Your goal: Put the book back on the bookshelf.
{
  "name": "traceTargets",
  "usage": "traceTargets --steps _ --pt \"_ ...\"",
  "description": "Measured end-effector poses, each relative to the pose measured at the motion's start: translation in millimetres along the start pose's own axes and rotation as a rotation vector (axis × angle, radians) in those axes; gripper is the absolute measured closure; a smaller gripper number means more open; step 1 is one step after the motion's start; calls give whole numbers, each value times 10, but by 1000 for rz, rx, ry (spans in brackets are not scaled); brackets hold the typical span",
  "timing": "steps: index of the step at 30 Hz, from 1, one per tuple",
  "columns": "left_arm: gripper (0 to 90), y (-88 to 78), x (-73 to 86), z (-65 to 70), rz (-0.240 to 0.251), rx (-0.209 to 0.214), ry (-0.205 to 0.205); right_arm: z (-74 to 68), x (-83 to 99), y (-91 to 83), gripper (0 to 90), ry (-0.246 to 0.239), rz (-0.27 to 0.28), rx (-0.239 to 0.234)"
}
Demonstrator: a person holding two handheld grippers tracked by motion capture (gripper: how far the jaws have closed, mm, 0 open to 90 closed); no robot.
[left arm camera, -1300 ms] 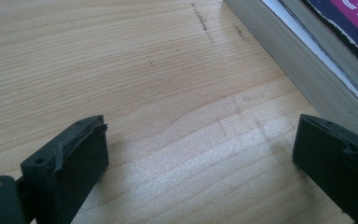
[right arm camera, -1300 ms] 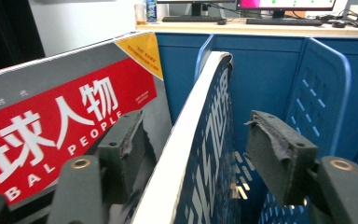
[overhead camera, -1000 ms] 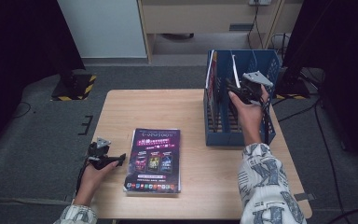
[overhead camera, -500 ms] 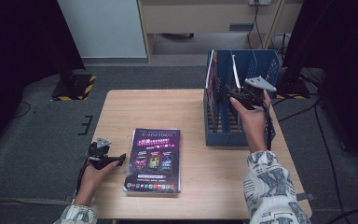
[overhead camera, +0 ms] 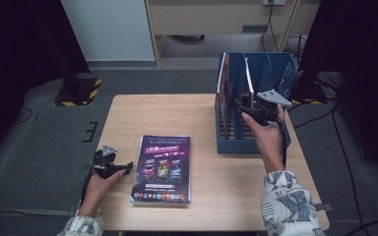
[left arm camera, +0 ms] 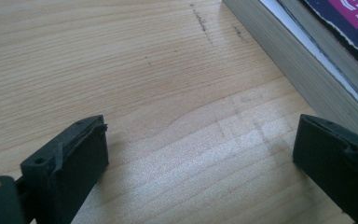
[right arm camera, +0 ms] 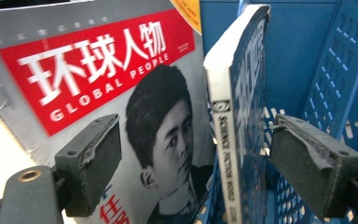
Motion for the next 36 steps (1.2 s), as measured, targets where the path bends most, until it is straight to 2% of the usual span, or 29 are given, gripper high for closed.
traceTargets --steps 5,8,15,19,22,27,29,33,36 --pt "23 0 0 0 0 0 0 -3 47 -72 148 12 -4 -5" --pt "15 0 2 1 -4 12 9 -28 70 -107 137 28 -3 -27" --pt "11 -4 8 3 -3 17 11 -101 111 -239 119 23 0 -69" --pt "7 -10 16 8 -6 18 15 -112 193 -308 108 23 -8 -99" --pt "0 -11 19 15 -6 20 16 -141 300 -380 97 22 -9 -126" --pt "0 -18 27 26 -6 22 17 -253 502 -523 84 -9 -22 -187" --pt "0 -21 31 30 -7 22 19 -309 577 -555 84 -25 -55 -209" --pt "0 -22 35 44 -11 16 16 -445 731 -638 87 -52 -79 -245" --pt "0 -29 45 69 -11 25 24 -558 861 -637 89 -78 -106 -252"
Point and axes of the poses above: each handheld gripper's, and its own axes: y roughly forward along the jaws, x roughly out of its underside, z roughly to its right, the point moved 4 cm from there along y, roughly forward along the jaws, and after that the axes turned 7 degrees about x, right-handed, at the moved point
